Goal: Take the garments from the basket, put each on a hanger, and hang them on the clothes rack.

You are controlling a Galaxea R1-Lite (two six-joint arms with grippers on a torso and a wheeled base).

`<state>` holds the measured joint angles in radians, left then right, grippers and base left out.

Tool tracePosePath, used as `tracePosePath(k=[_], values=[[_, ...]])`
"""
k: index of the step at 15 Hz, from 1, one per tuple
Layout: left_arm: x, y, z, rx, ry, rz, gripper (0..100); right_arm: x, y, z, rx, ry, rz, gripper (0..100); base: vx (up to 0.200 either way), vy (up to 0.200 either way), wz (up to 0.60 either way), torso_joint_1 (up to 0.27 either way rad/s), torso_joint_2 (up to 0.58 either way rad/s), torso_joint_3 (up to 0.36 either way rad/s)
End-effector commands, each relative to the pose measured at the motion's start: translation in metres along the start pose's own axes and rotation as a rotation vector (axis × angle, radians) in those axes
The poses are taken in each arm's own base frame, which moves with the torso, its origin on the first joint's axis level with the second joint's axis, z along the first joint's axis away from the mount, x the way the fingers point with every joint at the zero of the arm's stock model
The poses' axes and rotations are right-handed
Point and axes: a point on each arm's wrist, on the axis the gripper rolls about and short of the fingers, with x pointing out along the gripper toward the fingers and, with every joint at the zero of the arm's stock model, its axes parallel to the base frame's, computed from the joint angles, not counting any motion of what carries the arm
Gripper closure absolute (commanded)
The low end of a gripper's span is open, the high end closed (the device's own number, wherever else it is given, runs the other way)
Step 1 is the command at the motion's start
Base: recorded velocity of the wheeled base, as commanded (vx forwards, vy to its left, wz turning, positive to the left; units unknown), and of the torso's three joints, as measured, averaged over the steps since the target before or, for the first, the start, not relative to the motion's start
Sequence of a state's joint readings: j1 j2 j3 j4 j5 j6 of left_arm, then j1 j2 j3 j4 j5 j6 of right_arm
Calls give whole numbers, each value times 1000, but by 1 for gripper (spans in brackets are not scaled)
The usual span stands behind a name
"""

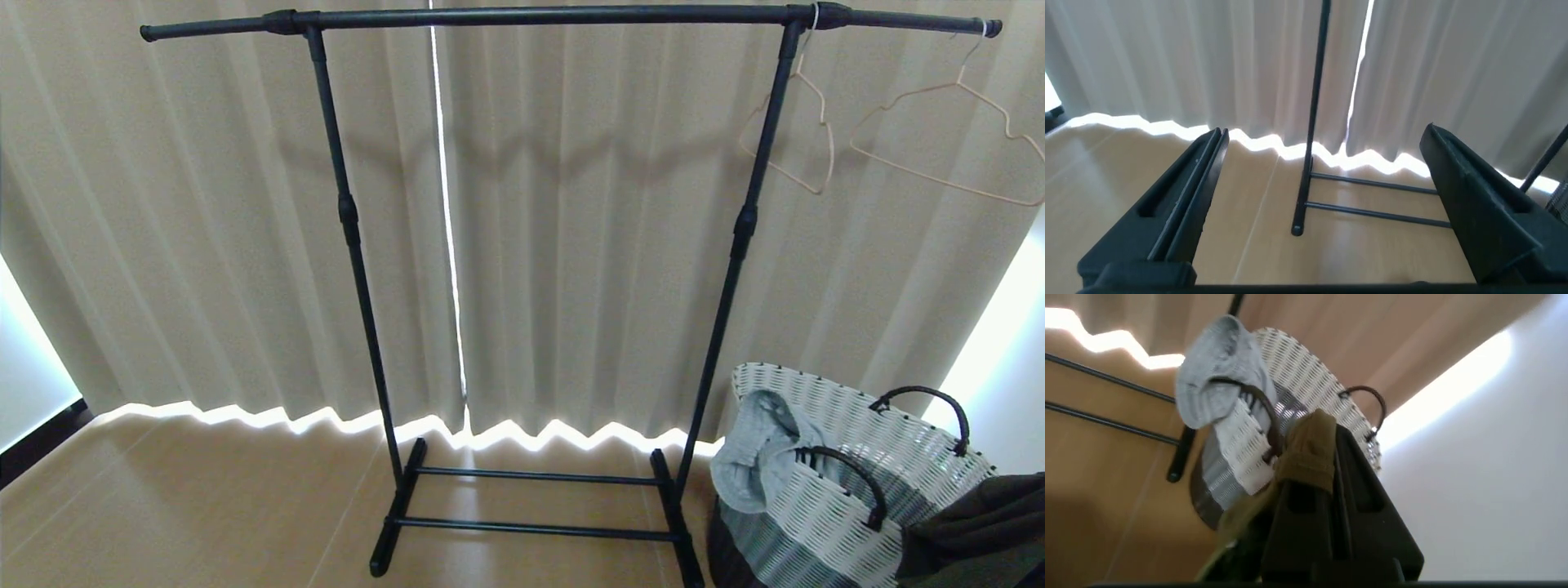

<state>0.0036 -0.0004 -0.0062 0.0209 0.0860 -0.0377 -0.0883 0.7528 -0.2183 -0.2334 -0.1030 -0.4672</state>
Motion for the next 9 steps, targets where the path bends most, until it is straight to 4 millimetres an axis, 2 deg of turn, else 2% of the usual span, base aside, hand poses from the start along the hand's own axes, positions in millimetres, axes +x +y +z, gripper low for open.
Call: tracePosePath(k=[1,4,9], values=[[0,0,0,1,3,-2,0,0,0,1,-5,-5,12,100,0,0,0,0,0,0],[0,0,-1,13,4,-5,0,-1,3,6,-26,-15,96,100,0,0,0,0,0,0],[0,-1,0,32,2,-56,0,-6,2,27,-59,-88,222,100,0,0,0,0,0,0]])
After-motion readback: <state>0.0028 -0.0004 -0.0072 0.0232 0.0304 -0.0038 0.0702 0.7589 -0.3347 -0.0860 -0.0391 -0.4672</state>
